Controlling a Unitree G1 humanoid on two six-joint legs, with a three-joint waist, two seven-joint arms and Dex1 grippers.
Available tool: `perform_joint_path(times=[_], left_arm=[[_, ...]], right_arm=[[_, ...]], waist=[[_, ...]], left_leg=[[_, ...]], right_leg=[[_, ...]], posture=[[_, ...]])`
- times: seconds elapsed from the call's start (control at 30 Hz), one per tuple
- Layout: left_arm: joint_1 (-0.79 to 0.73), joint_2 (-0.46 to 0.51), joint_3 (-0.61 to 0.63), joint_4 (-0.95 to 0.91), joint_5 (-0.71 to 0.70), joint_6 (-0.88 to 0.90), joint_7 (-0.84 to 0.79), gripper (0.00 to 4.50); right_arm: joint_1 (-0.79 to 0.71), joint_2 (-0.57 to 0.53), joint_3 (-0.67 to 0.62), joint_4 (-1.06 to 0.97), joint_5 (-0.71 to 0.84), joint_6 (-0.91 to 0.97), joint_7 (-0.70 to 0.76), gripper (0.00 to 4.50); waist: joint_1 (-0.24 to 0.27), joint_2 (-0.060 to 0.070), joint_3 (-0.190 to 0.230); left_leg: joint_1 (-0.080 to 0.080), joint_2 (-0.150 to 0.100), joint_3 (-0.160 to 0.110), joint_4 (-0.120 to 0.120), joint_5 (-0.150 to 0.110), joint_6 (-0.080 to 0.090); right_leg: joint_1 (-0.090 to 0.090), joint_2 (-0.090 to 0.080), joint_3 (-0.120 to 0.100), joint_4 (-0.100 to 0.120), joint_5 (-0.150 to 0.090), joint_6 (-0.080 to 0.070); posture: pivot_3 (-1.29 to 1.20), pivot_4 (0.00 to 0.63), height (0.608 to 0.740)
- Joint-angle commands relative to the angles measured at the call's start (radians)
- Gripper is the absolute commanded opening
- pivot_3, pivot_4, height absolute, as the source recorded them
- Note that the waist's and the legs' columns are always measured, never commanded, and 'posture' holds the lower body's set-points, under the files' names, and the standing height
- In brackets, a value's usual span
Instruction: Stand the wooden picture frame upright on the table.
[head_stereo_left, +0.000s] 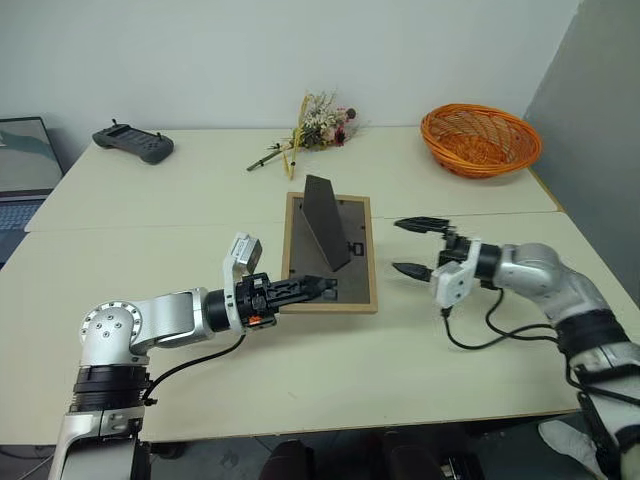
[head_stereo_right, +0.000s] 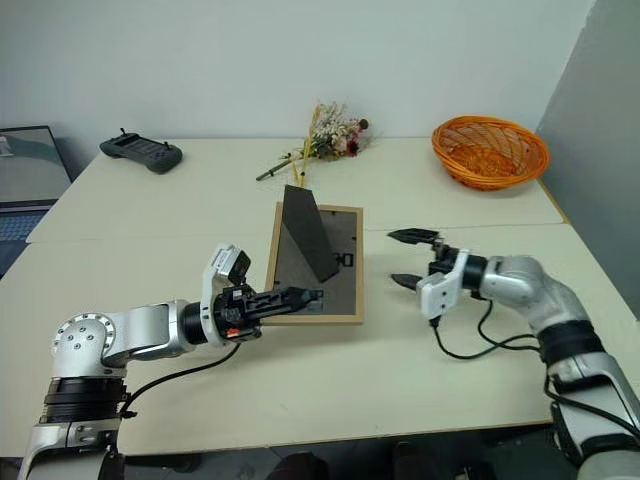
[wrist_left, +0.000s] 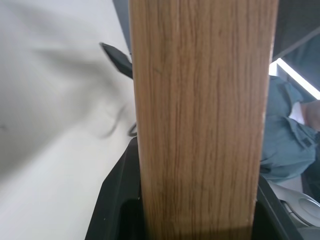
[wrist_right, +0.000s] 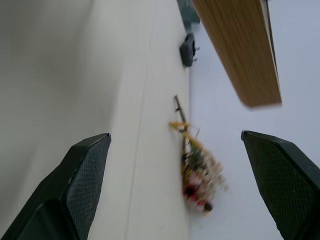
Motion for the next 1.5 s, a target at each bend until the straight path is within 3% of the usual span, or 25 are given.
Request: perform_joint_path(times=[0.03,0.3,0.67,1.13,1.23,1.33,1.5], left_arm=[[-0.012,-0.005,-0.009,-0.06,-0.044,-0.035,-0.005,1.21],[0.002,-0.015,-0.006,-0.082,-0.044,-0.062,-0.01,1.21],[0.011,-0.021,-0.004,-0.087,-0.044,-0.077,-0.004,1.21],[0.012,0.026,-0.048,-0.103,-0.044,-0.036,-0.099,1.21],[0.017,0.037,-0.049,-0.101,-0.044,-0.041,-0.103,1.21],[0.028,0.045,-0.05,-0.106,-0.044,-0.049,-0.101,1.21],[0.041,0.048,-0.057,-0.12,-0.044,-0.055,-0.103,1.21]], right_arm=[[-0.09,0.044,0.045,0.045,-0.233,-0.007,-0.311,4.45],[-0.179,0.057,0.123,0.109,-0.376,0.025,-0.61,4.45],[-0.195,-0.017,0.139,0.181,-0.355,-0.045,-0.787,4.45],[-0.307,0.006,0.291,0.187,-0.535,-0.024,-0.978,4.45],[-0.315,0.001,0.307,0.185,-0.528,-0.052,-0.991,3.98],[-0.311,-0.012,0.31,0.163,-0.524,-0.061,-1.009,3.13],[-0.301,-0.022,0.318,0.153,-0.517,-0.079,-1.006,2.18]], waist=[[0.001,0.0,0.0],[0.004,0.0,0.0],[0.002,0.0,0.0],[0.0,0.0,0.0],[0.002,0.0,0.0],[0.002,0.0,0.0],[0.001,0.0,0.0]], left_leg=[[0.0,0.0,0.0,0.0,0.0,0.0],[0.0,-0.001,0.0,0.0,0.0,-0.001],[0.0,-0.001,0.001,0.0,0.0,0.0],[0.0,-0.001,0.001,0.0,0.0,0.0],[0.0,-0.001,0.001,0.0,0.0,0.0],[0.0,-0.001,0.001,0.0,0.0,0.0],[0.0,-0.001,0.001,0.0,0.0,0.0]], right_leg=[[0.0,0.0,0.0,0.0,0.0,0.0],[0.0,0.0,0.001,0.0,0.0,0.0],[0.0,0.0,0.001,0.0,0.0,0.0],[0.0,0.0,0.002,0.0,0.0,0.0],[0.0,0.0,0.001,0.0,0.0,0.0],[0.0,0.0,0.002,0.0,0.0,0.0],[0.0,0.0,0.002,0.0,0.0,0.0]], posture=[[0.0,0.15,0.74],[0.0,0.15,0.74],[0.0,0.15,0.74],[0.0,0.15,0.74],[0.0,0.15,0.74],[0.0,0.15,0.74],[0.0,0.15,0.74]])
